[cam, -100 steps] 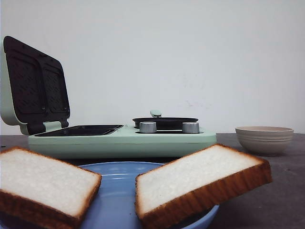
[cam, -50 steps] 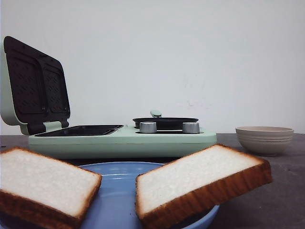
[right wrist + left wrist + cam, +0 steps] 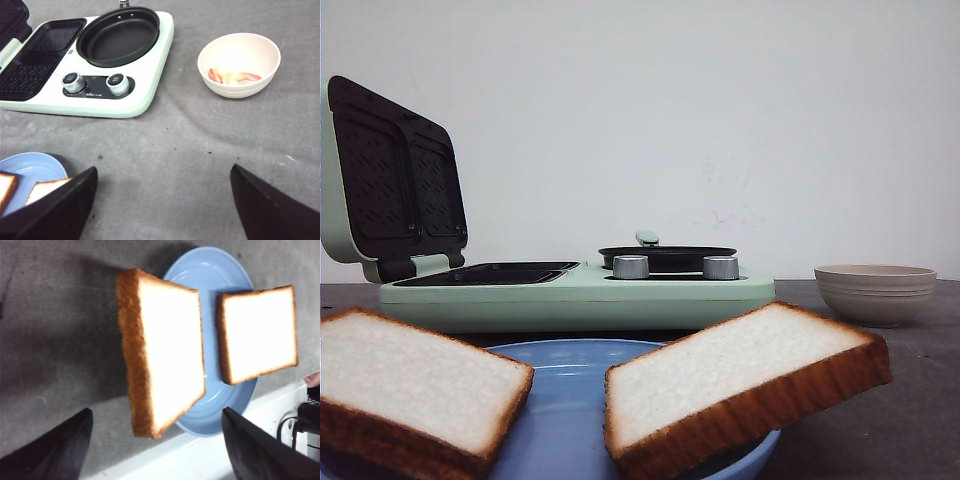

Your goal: Make breakfast with bread and shrimp

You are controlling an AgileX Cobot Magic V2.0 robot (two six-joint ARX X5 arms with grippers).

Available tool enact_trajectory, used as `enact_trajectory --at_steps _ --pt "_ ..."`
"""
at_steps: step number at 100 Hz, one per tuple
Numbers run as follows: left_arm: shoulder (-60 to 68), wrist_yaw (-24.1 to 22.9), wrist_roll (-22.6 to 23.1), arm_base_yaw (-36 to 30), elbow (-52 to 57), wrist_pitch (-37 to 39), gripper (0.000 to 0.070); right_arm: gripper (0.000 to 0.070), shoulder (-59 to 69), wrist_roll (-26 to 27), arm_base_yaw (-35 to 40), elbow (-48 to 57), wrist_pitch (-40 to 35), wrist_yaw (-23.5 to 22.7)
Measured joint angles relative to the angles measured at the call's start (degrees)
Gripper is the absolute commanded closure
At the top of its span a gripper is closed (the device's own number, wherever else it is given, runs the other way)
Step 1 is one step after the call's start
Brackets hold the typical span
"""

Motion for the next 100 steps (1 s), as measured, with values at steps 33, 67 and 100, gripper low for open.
enact_trajectory --at_steps 33,67,100 --pt "7.1 -3.9 -4.2 -7.1 0.0 7.7 0.0225 0.0163 0.0 0.0 0.0 0.0 0.0 -1.4" --pt "15.4 -4.2 -5.3 -11.5 0.0 13.6 0.023 0.0163 0.0 0.0 0.0 0.0 0.0 -1.5" --pt "16.0 -4.2 -6.3 -12.0 0.0 16.2 0.07 0.0163 0.0 0.0 0.0 0.0 -0.7 -1.5"
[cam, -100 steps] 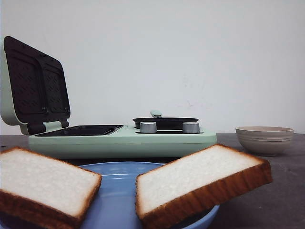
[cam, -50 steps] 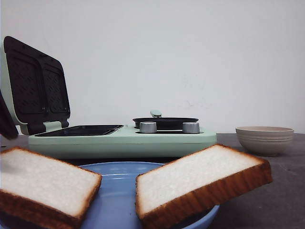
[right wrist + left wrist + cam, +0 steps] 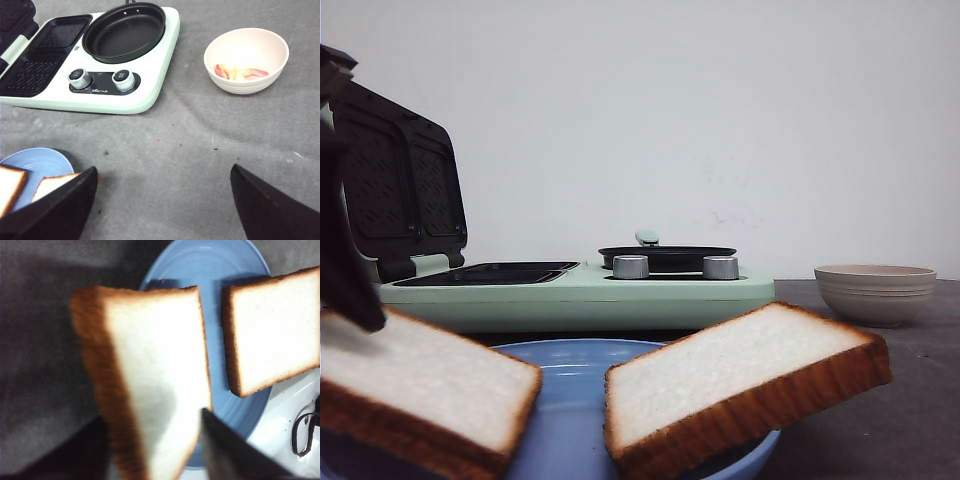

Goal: Make breakfast with bread and shrimp
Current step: 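Grasp the bread slice nearest the left gripper by its crust and lift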

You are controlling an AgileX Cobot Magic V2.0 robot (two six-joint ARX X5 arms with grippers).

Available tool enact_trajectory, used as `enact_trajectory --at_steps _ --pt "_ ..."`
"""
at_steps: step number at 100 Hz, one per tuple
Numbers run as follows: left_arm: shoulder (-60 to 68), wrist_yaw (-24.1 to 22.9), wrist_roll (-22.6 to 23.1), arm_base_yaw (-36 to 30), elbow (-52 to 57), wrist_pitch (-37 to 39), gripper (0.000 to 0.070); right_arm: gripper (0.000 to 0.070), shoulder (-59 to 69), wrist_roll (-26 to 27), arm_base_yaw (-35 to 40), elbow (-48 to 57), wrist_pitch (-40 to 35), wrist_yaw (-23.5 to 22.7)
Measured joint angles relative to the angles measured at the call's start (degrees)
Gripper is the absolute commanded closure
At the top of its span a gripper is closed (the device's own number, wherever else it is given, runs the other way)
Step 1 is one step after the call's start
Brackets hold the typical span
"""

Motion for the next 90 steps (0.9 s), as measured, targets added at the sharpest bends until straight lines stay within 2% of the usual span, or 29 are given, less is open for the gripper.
enact_trajectory --at_steps 51,90 --pt "-0.3 0.2 0.2 0.0 0.0 0.3 0.0697 0.0164 0.0 0.0 0.0 0.0 -0.7 0.0" --pt "-7.7 0.3 -0.6 0.0 0.0 0.9 0.0696 0.0164 0.0 0.0 0.0 0.0 -0.9 0.0"
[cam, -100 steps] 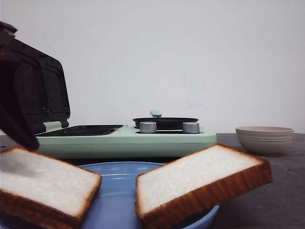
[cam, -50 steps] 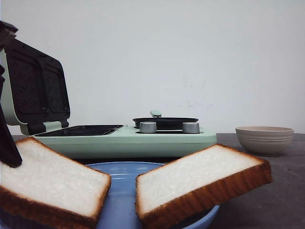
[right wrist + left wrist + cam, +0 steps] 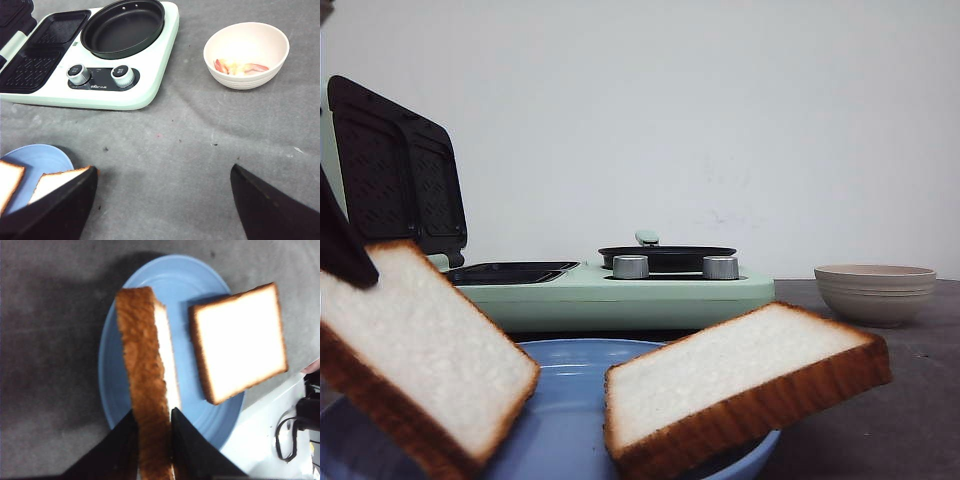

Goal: Make breakfast with bread and shrimp
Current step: 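Grasp the bread slice nearest the left gripper by its crust and lift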

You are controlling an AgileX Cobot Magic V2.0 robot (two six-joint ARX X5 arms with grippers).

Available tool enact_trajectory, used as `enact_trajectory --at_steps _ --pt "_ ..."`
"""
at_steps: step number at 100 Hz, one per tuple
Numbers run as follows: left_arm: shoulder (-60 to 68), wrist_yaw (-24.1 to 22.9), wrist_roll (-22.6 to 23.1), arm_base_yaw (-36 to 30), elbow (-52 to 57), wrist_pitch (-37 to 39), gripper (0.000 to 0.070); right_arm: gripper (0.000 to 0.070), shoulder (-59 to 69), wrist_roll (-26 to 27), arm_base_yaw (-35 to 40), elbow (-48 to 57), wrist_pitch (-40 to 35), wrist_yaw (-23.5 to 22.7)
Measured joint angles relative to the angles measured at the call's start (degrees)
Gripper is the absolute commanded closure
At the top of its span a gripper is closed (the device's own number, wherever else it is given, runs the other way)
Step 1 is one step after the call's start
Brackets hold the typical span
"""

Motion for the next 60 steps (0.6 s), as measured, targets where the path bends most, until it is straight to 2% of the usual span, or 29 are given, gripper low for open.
enact_trajectory --at_steps 16,60 --pt "-1.6 -0.7 -0.2 0.0 0.6 -0.2 0.0696 0.0164 0.0 0.0 0.0 0.0 0.0 0.0" --pt "-1.8 -9.2 1.4 0.0 5.7 0.9 0.0696 0.0164 0.0 0.0 0.0 0.0 0.0 0.0"
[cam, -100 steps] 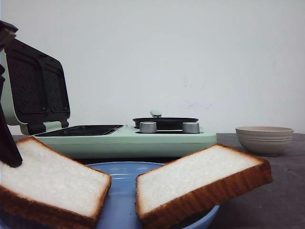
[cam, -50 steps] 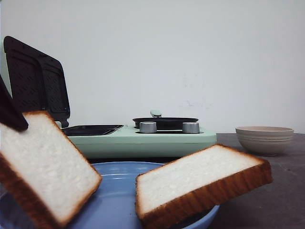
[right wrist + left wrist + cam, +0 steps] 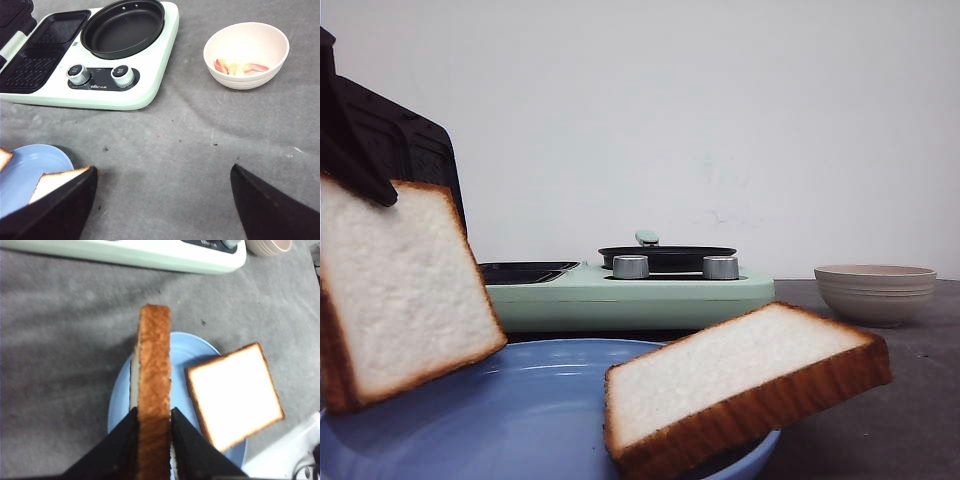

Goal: Make breakfast with bread and shrimp
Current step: 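Grasp the bread slice nearest the left gripper by its crust and lift, then carry the bread slice over the sandwich maker plate and lower it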

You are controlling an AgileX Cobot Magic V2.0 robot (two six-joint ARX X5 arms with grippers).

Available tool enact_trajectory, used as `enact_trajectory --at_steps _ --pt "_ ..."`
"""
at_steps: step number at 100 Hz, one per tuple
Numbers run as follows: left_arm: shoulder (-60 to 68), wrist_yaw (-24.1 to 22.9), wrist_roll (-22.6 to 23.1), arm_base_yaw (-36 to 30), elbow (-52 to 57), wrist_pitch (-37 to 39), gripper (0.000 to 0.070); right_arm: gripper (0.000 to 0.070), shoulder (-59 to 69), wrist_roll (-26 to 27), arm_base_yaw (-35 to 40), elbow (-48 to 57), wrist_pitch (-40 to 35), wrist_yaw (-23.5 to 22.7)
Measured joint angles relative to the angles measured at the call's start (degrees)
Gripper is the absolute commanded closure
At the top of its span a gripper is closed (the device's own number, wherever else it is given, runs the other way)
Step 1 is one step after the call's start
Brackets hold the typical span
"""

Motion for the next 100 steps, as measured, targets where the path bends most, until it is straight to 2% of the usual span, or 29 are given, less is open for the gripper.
enact_trajectory --at_steps 38,56,74,100 --pt "0.0 -5.9 2.1 -0.2 0.0 8.4 0.0696 0.0164 0.0 0.0 0.3 0.0 0.0 0.0" --pt "0.0 -6.3 3.4 -0.2 0.0 9.5 0.0695 0.0164 0.0 0.0 0.3 0.0 0.0 0.0" --pt "0.0 -7.9 3.8 -0.2 0.0 15.2 0.0694 0.0164 0.0 0.0 0.3 0.0 0.0 0.0" --pt "3.2 -13.4 6.3 -0.2 1.2 20.4 0.0694 0.0164 0.0 0.0 0.7 0.0 0.0 0.0"
